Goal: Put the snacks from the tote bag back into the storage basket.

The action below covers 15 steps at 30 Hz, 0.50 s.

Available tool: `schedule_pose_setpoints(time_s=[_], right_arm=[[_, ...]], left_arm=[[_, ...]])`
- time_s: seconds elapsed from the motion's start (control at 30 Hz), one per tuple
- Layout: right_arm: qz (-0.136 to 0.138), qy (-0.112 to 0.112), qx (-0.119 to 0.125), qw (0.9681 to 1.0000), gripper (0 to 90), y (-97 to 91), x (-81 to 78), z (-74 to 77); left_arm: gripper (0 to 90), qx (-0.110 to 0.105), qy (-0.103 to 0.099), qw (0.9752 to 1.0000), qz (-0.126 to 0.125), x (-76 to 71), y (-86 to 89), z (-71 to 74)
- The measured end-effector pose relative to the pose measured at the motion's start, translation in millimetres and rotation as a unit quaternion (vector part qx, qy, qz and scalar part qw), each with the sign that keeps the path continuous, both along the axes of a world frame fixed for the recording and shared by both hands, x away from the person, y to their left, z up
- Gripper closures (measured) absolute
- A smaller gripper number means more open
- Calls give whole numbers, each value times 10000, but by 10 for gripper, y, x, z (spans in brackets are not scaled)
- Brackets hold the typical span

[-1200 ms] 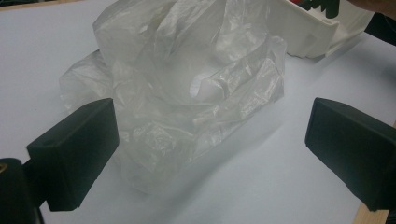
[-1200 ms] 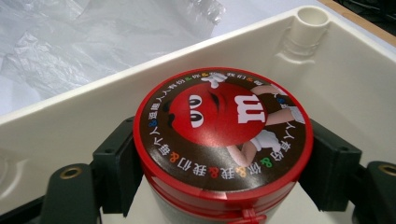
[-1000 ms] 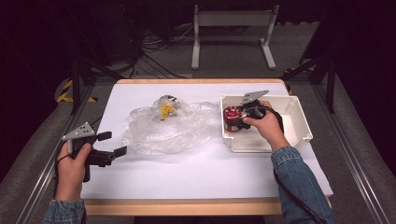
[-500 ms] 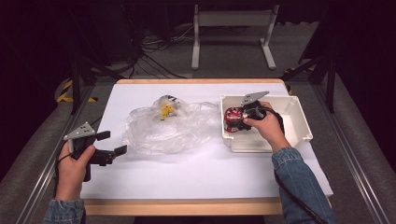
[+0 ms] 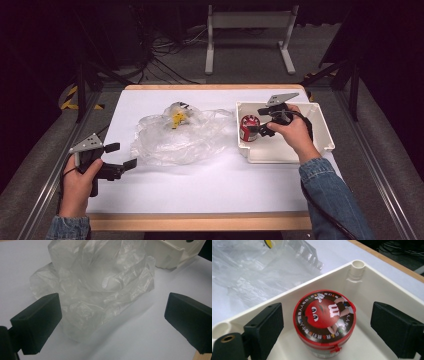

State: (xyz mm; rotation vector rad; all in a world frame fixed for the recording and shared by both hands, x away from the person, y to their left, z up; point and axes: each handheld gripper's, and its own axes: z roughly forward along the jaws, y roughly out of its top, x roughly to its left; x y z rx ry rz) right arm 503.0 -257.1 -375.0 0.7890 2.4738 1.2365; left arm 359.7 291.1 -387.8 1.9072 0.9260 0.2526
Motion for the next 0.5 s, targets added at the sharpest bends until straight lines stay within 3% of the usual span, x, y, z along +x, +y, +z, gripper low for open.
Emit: schedule_pose_setpoints(time_s=[0.23, 0.27, 0.43, 0.47, 0.5], right_arm=[[-106, -117, 217, 9996, 77, -95, -262, 237], [-118, -153, 303, 9994, 67, -137, -364, 305], [-89, -247, 388, 9989, 61, -218, -584, 387], [-81, -293, 375, 9988, 62, -265, -711, 402], [-81, -293, 375, 9988, 62, -265, -711, 402]], left_arm=[[21, 64, 121, 9998, -114, -40, -21, -57], [22, 72, 89, 9998, -186, -56, -26, -67], [21, 61, 85, 9994, -338, -105, -46, -80], [22, 43, 97, 9993, -345, -117, -53, -86], [22, 49, 97, 9993, -365, -125, -60, -94]])
